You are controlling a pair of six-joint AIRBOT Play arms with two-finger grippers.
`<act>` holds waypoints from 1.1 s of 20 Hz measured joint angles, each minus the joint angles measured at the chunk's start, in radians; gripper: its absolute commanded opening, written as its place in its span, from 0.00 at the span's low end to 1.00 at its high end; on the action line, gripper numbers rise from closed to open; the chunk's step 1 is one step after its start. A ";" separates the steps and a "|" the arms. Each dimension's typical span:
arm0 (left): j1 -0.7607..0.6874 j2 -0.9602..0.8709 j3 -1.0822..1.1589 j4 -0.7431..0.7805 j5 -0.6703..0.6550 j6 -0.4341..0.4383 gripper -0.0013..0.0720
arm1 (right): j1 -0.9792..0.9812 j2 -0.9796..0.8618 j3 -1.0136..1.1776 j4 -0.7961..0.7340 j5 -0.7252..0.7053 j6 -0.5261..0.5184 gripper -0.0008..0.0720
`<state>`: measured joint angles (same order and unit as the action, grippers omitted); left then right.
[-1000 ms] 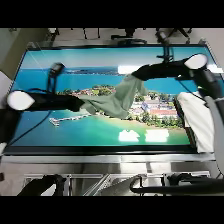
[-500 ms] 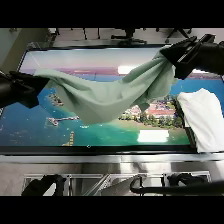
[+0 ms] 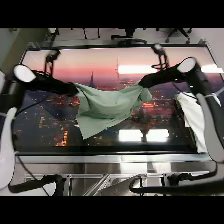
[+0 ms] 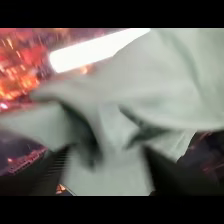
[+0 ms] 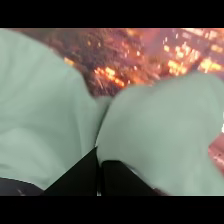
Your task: Fold the shirts.
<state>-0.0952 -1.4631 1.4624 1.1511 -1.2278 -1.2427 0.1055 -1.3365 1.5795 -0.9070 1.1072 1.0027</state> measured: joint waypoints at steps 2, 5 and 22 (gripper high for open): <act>0.010 -0.097 0.010 0.000 -0.014 -0.011 0.96 | -0.002 -0.088 0.001 0.007 -0.003 0.008 0.57; 0.047 -0.171 0.057 -0.002 -0.094 -0.050 0.96 | -0.027 -0.130 0.012 0.010 -0.004 0.019 0.61; 0.040 0.292 -0.871 -0.185 0.233 -0.204 0.96 | -0.196 -0.035 -0.306 0.131 0.027 -0.013 0.67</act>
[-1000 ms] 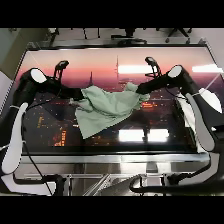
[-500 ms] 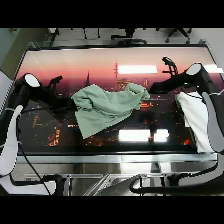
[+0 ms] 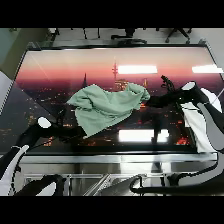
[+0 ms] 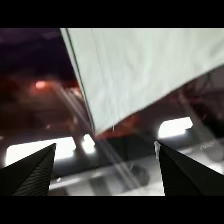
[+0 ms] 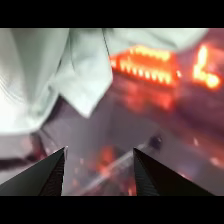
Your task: Fold the shirts.
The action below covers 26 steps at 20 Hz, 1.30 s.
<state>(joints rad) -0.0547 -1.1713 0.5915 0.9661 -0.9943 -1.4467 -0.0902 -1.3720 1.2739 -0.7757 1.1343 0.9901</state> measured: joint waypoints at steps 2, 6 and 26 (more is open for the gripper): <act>-0.004 -0.022 -0.021 -0.082 0.080 0.030 0.90 | 0.027 -0.030 -0.008 0.021 -0.064 -0.017 0.67; -0.010 -0.130 0.024 -0.151 0.161 0.088 0.15 | 0.077 -0.080 -0.012 0.068 -0.158 -0.042 0.67; 0.089 0.163 0.918 -0.184 -0.201 0.103 0.03 | -0.044 0.405 0.351 0.016 -0.031 -0.079 0.04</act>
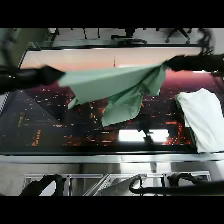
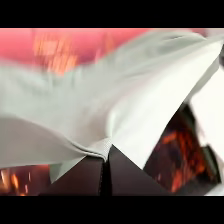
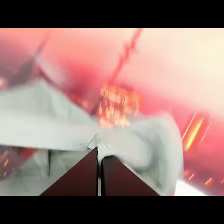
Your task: Fold the shirts.
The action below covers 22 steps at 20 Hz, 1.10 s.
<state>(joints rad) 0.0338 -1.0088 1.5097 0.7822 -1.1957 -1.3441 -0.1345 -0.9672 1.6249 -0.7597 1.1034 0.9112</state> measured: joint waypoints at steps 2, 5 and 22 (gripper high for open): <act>0.040 0.095 0.167 -0.002 -0.014 -0.010 0.03 | -0.015 0.127 0.090 -0.031 -0.021 0.000 0.04; 0.122 0.198 0.346 0.009 -0.032 -0.018 0.03 | -0.024 0.270 0.175 -0.106 -0.084 0.000 0.04; 0.055 -0.245 0.054 0.129 0.005 0.037 0.03 | 0.036 -0.426 0.258 0.091 -0.035 -0.046 0.04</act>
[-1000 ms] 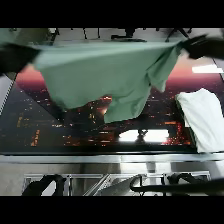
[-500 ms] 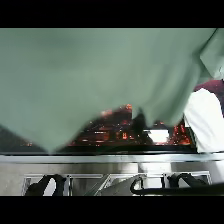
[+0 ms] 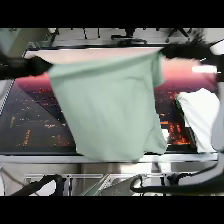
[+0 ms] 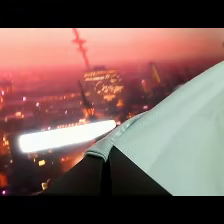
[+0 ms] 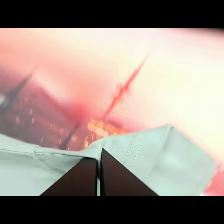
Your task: Fold the shirts.
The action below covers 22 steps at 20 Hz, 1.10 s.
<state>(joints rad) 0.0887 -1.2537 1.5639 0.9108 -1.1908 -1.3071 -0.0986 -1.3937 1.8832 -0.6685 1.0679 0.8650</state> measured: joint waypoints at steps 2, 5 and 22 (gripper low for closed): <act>-0.019 -0.109 -0.053 0.014 0.043 0.011 0.03 | 0.019 -0.132 0.001 0.017 0.020 0.021 0.04; -0.031 -0.262 -0.091 0.029 0.101 0.027 0.03 | 0.039 -0.281 0.001 0.025 0.038 0.045 0.04; 0.230 -0.164 -0.212 0.053 -0.252 0.026 0.96 | -0.332 -0.010 -0.160 -0.111 0.401 0.224 0.42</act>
<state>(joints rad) 0.3191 -1.4181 1.3514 0.9638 -1.4425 -1.2808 -0.4305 -1.4036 1.7233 -0.7795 1.4689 1.0885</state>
